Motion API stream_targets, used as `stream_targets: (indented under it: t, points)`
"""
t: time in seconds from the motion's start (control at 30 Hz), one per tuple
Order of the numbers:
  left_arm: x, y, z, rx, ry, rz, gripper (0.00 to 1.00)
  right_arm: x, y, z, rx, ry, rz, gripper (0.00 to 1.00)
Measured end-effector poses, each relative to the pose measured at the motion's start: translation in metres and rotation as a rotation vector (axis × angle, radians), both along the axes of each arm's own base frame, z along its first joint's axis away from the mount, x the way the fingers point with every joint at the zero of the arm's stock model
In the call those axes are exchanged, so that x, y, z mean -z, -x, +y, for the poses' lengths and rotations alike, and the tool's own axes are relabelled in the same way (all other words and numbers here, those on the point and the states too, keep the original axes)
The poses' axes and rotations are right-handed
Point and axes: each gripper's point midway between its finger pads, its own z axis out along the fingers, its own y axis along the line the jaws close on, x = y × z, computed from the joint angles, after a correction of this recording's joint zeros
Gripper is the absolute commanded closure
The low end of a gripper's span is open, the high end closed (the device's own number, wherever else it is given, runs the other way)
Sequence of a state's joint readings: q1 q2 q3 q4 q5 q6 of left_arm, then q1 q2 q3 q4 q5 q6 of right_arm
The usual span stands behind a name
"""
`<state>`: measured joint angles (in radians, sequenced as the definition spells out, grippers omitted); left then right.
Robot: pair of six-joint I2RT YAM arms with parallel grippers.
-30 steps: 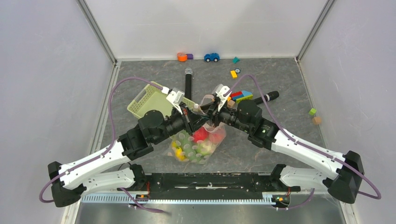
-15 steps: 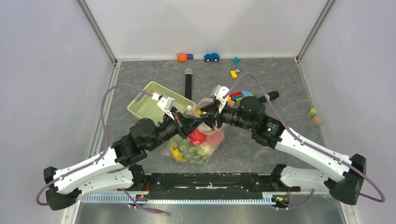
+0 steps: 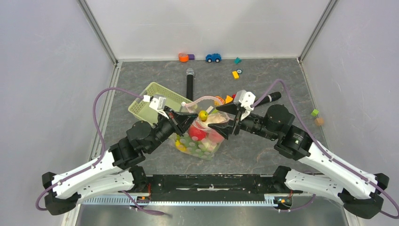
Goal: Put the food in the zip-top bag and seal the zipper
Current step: Adjust the fake fruit in the zipper food storage bag, then adjust the zipper food storage bag at the center of the board.
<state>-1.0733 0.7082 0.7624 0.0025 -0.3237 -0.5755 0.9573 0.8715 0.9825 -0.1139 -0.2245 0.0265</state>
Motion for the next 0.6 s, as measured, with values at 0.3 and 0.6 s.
stream_targets:
  t: [0.3,0.6]
  points:
    - [0.0,0.0,0.001,-0.003,0.001,-0.001,0.98,-0.016,-0.031,-0.057,0.347,-0.078,0.046,0.23]
    - [0.0,0.004,0.001,0.02,0.004,-0.006,0.98,0.046,-0.064,-0.034,0.441,0.098,0.142,0.39]
